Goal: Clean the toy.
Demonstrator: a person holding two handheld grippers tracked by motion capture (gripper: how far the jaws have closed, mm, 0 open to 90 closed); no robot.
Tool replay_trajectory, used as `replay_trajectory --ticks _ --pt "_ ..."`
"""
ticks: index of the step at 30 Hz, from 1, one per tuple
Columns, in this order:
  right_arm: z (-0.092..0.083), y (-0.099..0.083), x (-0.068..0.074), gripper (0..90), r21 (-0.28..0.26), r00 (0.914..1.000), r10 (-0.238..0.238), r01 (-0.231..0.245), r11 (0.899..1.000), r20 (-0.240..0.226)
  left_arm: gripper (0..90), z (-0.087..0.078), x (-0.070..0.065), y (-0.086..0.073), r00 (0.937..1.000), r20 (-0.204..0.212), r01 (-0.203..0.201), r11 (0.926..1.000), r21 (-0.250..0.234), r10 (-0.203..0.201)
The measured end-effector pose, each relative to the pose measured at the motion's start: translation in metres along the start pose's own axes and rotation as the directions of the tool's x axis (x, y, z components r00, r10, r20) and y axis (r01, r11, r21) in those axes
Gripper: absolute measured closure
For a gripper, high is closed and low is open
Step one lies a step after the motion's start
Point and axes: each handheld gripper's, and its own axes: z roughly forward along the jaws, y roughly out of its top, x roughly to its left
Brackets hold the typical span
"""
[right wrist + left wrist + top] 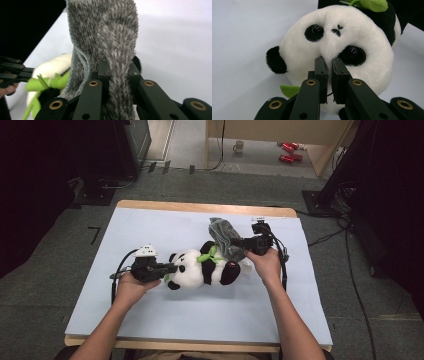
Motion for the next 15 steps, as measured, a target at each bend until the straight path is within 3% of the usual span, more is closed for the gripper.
replay_trajectory --ticks 5,9,15 --pt "-0.006 -0.003 -0.006 80.0 0.008 0.998 -0.009 0.009 1.0 0.063 85.2 0.0 0.001 0.0 1.0 0.004 0.005 1.0 0.0 -0.005" --pt "-0.01 -0.005 -0.017 80.1 0.006 0.9975 0.021 -0.021 1.0 0.068 85.2 -0.001 0.001 -0.001 0.9999 0.01 0.002 1.0 -0.001 -0.002" --pt "-0.022 -0.005 -0.031 80.1 -0.008 0.9907 0.049 -0.049 0.999 0.127 84.8 -0.001 0.001 -0.002 0.9997 0.017 -0.014 0.9999 0.001 0.014"
